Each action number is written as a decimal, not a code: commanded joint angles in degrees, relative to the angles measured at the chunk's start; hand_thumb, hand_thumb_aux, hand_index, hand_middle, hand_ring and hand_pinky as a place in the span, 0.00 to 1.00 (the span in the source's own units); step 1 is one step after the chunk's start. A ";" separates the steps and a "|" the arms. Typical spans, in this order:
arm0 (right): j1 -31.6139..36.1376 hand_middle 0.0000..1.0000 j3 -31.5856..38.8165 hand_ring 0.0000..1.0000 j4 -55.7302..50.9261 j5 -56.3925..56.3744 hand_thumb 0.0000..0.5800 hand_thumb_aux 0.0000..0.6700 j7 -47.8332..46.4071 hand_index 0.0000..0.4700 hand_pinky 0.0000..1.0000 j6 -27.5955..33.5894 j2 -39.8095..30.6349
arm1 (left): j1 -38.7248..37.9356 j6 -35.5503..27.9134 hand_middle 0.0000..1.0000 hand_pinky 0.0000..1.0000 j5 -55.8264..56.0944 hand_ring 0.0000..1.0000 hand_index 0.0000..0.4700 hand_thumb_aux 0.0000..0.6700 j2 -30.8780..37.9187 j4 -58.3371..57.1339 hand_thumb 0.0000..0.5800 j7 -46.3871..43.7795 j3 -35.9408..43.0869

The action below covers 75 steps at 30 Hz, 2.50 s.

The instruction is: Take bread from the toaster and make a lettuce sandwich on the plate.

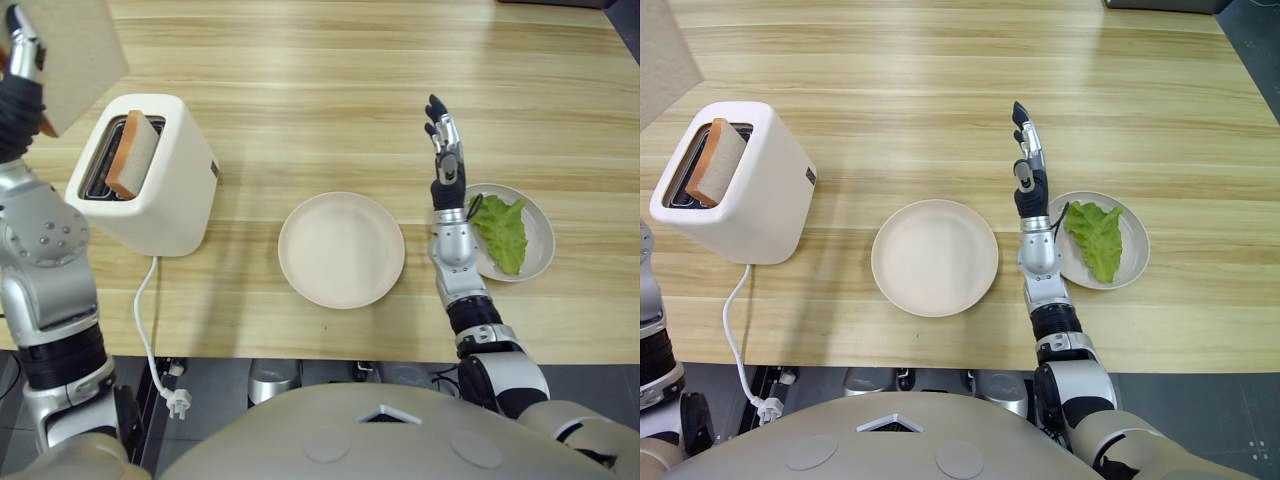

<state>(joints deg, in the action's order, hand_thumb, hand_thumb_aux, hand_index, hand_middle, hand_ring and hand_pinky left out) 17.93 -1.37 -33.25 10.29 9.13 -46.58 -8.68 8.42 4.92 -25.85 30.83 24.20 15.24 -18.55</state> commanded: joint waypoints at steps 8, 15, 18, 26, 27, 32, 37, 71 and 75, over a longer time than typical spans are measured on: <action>-5.88 0.00 -7.83 0.00 -1.42 26.46 0.00 0.00 23.61 0.00 0.00 0.25 -27.36 | 5.83 -16.09 1.00 1.00 32.94 1.00 0.98 1.00 -6.75 3.23 1.00 -34.25 20.81; -11.17 0.00 -0.10 0.00 -8.79 42.06 0.00 0.00 41.78 0.00 0.00 6.79 -38.12 | 3.26 -21.05 1.00 1.00 35.99 1.00 0.98 1.00 -8.54 -4.14 1.00 -40.39 25.62; -10.23 0.00 2.65 0.00 -13.41 42.39 0.00 0.00 44.50 0.00 0.00 7.95 -39.15 | 1.97 -20.90 1.00 1.00 31.93 1.00 0.98 1.00 -9.87 -8.61 1.00 -38.48 28.08; -5.70 0.00 9.71 0.00 -20.01 41.64 0.00 0.00 45.58 0.00 0.00 8.05 -38.85 | -3.67 -17.49 1.00 1.00 24.46 1.00 0.98 1.00 -18.43 -18.80 1.00 -30.09 33.05; -5.51 0.00 10.59 0.00 -20.21 41.93 0.00 0.00 45.62 0.00 0.00 8.41 -38.81 | -4.67 -17.20 1.00 1.00 23.96 1.00 0.98 1.00 -19.59 -19.70 1.00 -29.03 33.49; -4.80 0.00 14.10 0.00 -20.77 42.29 0.00 0.00 45.96 0.00 0.00 10.38 -38.99 | -9.15 -16.47 1.00 1.00 22.24 1.00 0.98 1.00 -23.49 -21.23 1.00 -26.24 34.87; -4.33 0.00 17.36 0.00 -20.18 43.21 0.00 0.00 46.13 0.00 0.00 12.05 -39.66 | -12.67 -16.55 1.00 1.00 21.25 1.00 0.98 1.00 -24.89 -19.19 1.00 -25.56 35.59; -1.78 0.00 28.84 0.00 -28.63 43.96 1.00 1.00 39.67 0.98 0.00 20.88 -37.48 | -8.74 -7.12 1.00 1.00 6.06 1.00 0.00 0.00 -17.58 -16.22 0.00 -18.98 32.54; -2.02 0.00 29.19 0.00 -25.60 44.29 1.00 1.00 41.76 0.98 0.00 20.14 -38.01 | -8.32 -6.99 1.00 1.00 6.27 1.00 0.00 0.00 -17.53 -15.89 0.00 -18.91 31.25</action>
<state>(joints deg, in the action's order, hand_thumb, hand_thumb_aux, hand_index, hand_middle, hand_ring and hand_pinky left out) 16.32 26.29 -60.50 53.97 50.18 -25.95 -46.50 0.03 -2.06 -19.25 13.09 8.56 -3.58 12.89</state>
